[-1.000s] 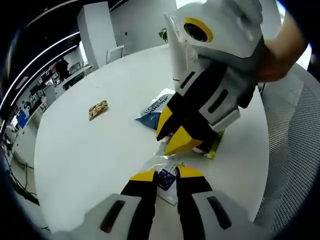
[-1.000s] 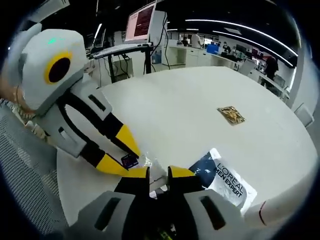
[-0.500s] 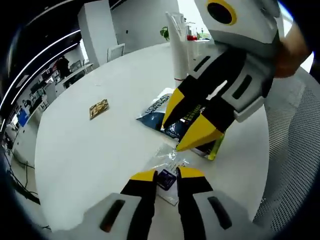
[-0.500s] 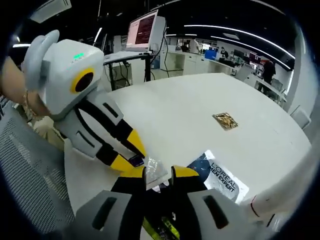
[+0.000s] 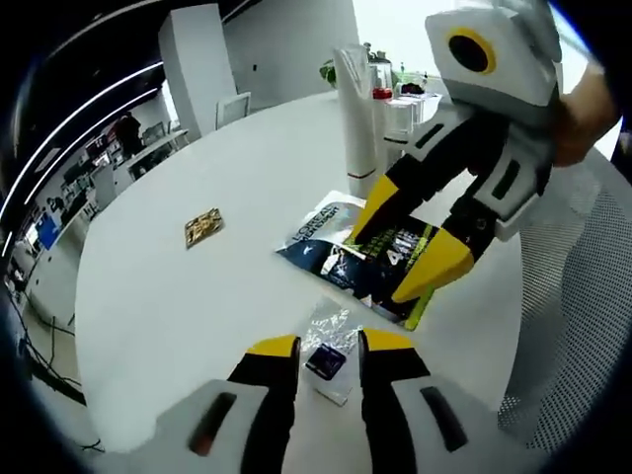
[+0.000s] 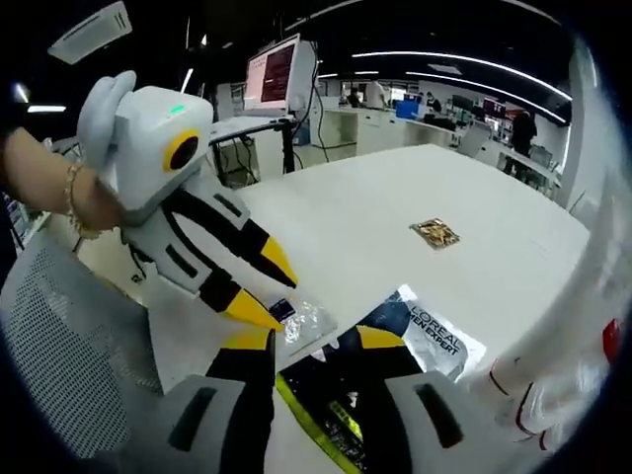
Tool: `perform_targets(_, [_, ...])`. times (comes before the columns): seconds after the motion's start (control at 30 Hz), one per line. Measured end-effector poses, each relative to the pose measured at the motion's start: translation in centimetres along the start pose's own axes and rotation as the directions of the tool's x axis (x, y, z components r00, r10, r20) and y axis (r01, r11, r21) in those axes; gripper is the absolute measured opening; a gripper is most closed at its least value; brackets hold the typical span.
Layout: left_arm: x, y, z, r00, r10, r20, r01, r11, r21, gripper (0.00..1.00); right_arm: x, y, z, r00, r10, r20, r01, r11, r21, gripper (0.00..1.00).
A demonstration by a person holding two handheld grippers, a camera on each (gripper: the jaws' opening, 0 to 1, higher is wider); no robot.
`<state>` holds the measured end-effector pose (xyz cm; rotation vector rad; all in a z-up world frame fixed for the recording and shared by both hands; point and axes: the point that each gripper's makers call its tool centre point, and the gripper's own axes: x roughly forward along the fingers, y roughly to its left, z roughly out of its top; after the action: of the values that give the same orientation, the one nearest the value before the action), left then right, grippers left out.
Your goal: Arrange the skincare products in the storage area until every visible bottle or jar stands upright without overlapping.
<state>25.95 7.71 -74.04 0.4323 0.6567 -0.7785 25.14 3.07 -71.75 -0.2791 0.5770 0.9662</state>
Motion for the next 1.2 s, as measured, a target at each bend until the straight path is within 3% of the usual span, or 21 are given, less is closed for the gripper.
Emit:
perform_targets(0.57, [-2.4,-1.8,-0.3,1.000,0.009,-0.002,-0.009,0.994,-0.109,0.58,-4.5,2.3,-2.0,0.999,0.030,0.012,-0.030,0.999,0.040,0.64])
perform_targets(0.73, [-3.2,-2.1,-0.1,1.000,0.021,0.016,-0.017,0.983,-0.184,0.63,-6.3,1.9,-2.8,1.000,0.014,0.016,-0.015,0.997,0.071,0.73])
perform_targets(0.83, [-3.6,-2.0,-0.2,0.999,0.032,0.019,-0.027,0.976,-0.214,0.66,-7.4,1.6,-3.8,1.000,0.004,-0.018,-0.002,0.997,0.083,0.79])
perform_targets(1.03, [-4.6,-2.1,-0.6,0.998,0.054,0.025,-0.045,0.959,-0.279,0.69,-9.3,0.9,-4.0,0.999,-0.033,-0.001,0.033,0.987,0.155,0.89])
perform_targets(1.2, [-5.8,-2.6,-0.4,0.997,0.068,0.034,-0.054,0.944,-0.325,0.72,-10.8,0.0,-4.8,0.998,-0.064,-0.002,0.063,0.982,0.180,0.91])
